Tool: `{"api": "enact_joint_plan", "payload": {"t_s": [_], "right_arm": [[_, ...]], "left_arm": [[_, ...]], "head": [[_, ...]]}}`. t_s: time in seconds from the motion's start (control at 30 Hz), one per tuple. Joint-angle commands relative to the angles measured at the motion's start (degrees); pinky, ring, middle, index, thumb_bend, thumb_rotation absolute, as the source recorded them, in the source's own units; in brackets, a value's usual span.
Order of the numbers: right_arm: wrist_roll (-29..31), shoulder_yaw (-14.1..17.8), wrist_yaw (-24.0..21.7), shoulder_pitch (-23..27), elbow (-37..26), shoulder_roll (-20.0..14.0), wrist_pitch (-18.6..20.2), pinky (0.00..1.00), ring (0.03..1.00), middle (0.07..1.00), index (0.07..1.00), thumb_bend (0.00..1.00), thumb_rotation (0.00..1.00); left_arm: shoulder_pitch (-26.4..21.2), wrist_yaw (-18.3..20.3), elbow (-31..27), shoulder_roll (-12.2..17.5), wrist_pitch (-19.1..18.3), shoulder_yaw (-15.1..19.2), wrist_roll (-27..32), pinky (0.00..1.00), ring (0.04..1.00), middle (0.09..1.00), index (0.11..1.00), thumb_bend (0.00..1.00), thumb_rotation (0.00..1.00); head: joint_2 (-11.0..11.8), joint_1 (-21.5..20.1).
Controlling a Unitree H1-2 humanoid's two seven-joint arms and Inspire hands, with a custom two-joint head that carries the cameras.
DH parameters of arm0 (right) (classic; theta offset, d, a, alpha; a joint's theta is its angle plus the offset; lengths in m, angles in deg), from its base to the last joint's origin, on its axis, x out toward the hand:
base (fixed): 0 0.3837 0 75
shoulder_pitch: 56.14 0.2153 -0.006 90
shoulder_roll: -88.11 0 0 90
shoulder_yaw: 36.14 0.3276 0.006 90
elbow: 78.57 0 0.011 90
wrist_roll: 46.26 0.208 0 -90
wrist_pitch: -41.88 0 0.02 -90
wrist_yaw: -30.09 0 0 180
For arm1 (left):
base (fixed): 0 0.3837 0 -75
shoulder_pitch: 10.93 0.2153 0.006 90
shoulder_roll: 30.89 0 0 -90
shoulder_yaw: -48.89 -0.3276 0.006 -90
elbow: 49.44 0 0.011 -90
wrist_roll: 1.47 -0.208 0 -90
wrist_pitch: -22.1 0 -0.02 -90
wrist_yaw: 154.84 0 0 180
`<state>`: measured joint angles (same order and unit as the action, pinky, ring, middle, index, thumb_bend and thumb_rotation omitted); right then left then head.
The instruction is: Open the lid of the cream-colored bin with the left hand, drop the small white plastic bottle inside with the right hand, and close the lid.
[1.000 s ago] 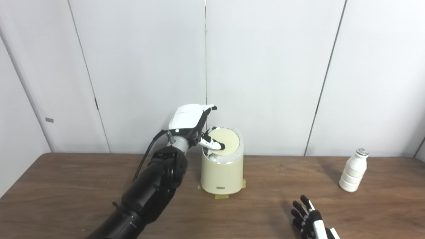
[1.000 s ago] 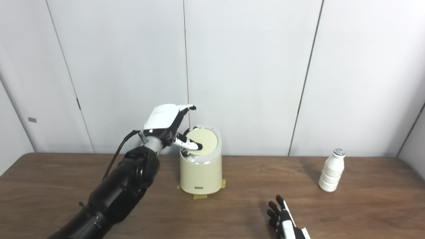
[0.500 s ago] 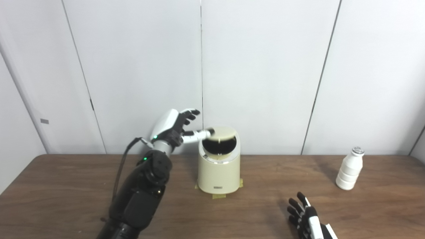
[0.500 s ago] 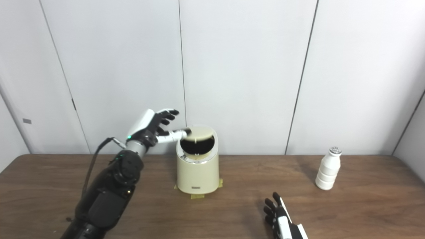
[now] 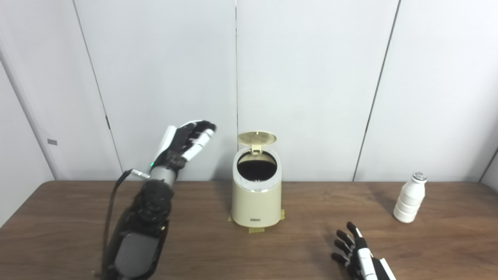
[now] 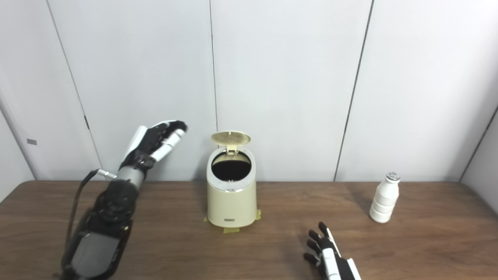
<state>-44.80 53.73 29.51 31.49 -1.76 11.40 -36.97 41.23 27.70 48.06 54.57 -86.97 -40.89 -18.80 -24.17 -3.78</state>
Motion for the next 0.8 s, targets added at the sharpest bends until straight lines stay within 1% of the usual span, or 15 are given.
{"api": "enact_joint_plan", "payload": {"t_s": [0.0, 0.07, 0.1, 0.13, 0.2, 0.23, 0.27, 0.33, 0.4, 0.47, 0.5, 0.53, 0.63, 0.7, 0.77], "right_arm": [[-0.4, 0.1, -0.1, 1.6, -2.7, -0.3, -1.4, 0.78, 0.901, 0.924, 0.978, 0.53, 0.92], [-2.2, 0.0, 0.5, 1.4, -3.5, -0.7, -1.7, 0.74, 0.886, 0.917, 0.976, 0.51, 0.89], [-2.6, 0.2, 0.7, 1.4, -3.9, -0.7, -1.3, 0.72, 0.874, 0.91, 0.97, 0.5, 0.85], [-2.8, 0.4, 0.9, 1.4, -4.2, -0.7, -1.1, 0.7, 0.863, 0.907, 0.967, 0.52, 0.76], [-3.4, 0.7, 1.2, 1.3, -4.8, -0.8, -0.4, 0.68, 0.853, 0.903, 0.962, 0.54, 0.68], [-3.2, 1.2, 1.3, 1.2, -5.2, -0.9, -0.3, 0.68, 0.849, 0.901, 0.959, 0.55, 0.65], [-3.0, 1.8, 1.4, 1.1, -5.7, -1.2, -0.4, 0.68, 0.848, 0.902, 0.959, 0.58, 0.57], [-3.1, 2.9, 1.6, 0.9, -6.5, -1.7, -0.1, 0.68, 0.851, 0.904, 0.955, 0.62, 0.46], [-2.9, 4.2, 1.8, 0.7, -7.1, -2.2, -0.1, 0.68, 0.842, 0.895, 0.943, 0.64, 0.4], [-3.0, 4.8, 1.8, 0.5, -7.4, -2.6, -0.1, 0.68, 0.837, 0.889, 0.935, 0.66, 0.37], [-4.3, 5.1, 2.1, 0.5, -7.6, -3.4, -0.2, 0.68, 0.836, 0.887, 0.933, 0.66, 0.36], [-4.6, 5.9, 2.2, 0.5, -7.5, -4.4, -0.6, 0.69, 0.823, 0.877, 0.929, 0.69, 0.37], [-4.6, 7.6, 2.5, 0.7, -7.1, -6.3, -1.6, 0.68, 0.815, 0.874, 0.924, 0.74, 0.33], [-4.6, 8.8, 2.7, 0.9, -6.3, -7.4, -2.7, 0.71, 0.807, 0.87, 0.917, 0.76, 0.31], [-3.9, 9.9, 2.4, 1.0, -5.8, -8.5, -3.4, 0.74, 0.81, 0.871, 0.915, 0.77, 0.29]], "left_arm": [[-0.1, -0.6, -4.4, -0.7, 1.5, 1.4, 3.0, 0.81, 0.827, 0.817, 0.846, 0.46, 0.9], [1.8, -0.1, -6.8, -0.9, 1.3, 2.2, 4.6, 0.81, 0.83, 0.821, 0.855, 0.46, 0.93], [2.9, 0.2, -7.7, -0.7, 1.8, 2.3, 5.3, 0.8, 0.823, 0.818, 0.852, 0.47, 0.94], [3.7, 0.3, -8.4, -0.5, 2.1, 2.3, 5.7, 0.8, 0.821, 0.823, 0.855, 0.46, 0.95], [5.1, 0.4, -9.6, -0.1, 2.7, 2.3, 6.4, 0.79, 0.82, 0.827, 0.858, 0.46, 0.96], [6.4, 0.5, -10.9, -0.2, 2.5, 3.0, 7.8, 0.79, 0.82, 0.829, 0.859, 0.46, 0.96], [7.9, 0.5, -12.1, -0.5, 2.6, 3.8, 9.3, 0.8, 0.823, 0.835, 0.862, 0.47, 0.94], [10.9, 0.6, -14.3, -1.2, 2.6, 5.5, 12.5, 0.81, 0.836, 0.848, 0.87, 0.48, 0.91], [14.0, 0.3, -16.7, -1.9, 2.0, 6.5, 14.4, 0.81, 0.84, 0.853, 0.871, 0.49, 0.92], [15.6, 0.2, -18.0, -2.2, 1.9, 6.9, 15.2, 0.81, 0.838, 0.852, 0.869, 0.49, 0.93], [16.6, 0.2, -18.5, -2.5, 1.9, 7.2, 16.0, 0.81, 0.837, 0.852, 0.868, 0.49, 0.93], [18.0, 0.1, -19.0, -2.8, 1.9, 7.5, 16.8, 0.79, 0.841, 0.858, 0.875, 0.48, 0.91], [20.4, 0.0, -19.7, -3.1, 2.5, 8.0, 18.2, 0.79, 0.857, 0.865, 0.886, 0.46, 0.9], [21.5, -0.2, -19.7, -3.1, 3.4, 8.2, 18.8, 0.8, 0.86, 0.865, 0.891, 0.45, 0.9], [22.3, -0.1, -19.9, -3.0, 3.5, 8.2, 19.4, 0.82, 0.865, 0.87, 0.893, 0.46, 0.89]], "head": [[-0.1, -0.1], [-0.4, -0.3], [-0.5, -0.3], [-0.5, -0.3], [-0.7, -0.3], [-1.2, -0.7], [-1.4, -0.9], [-1.7, -1.3], [-2.0, -1.6], [-2.2, -1.9], [-2.6, -2.7], [-2.9, -3.4], [-3.4, -4.8], [-3.7, -6.5], [-4.2, -8.8]]}}
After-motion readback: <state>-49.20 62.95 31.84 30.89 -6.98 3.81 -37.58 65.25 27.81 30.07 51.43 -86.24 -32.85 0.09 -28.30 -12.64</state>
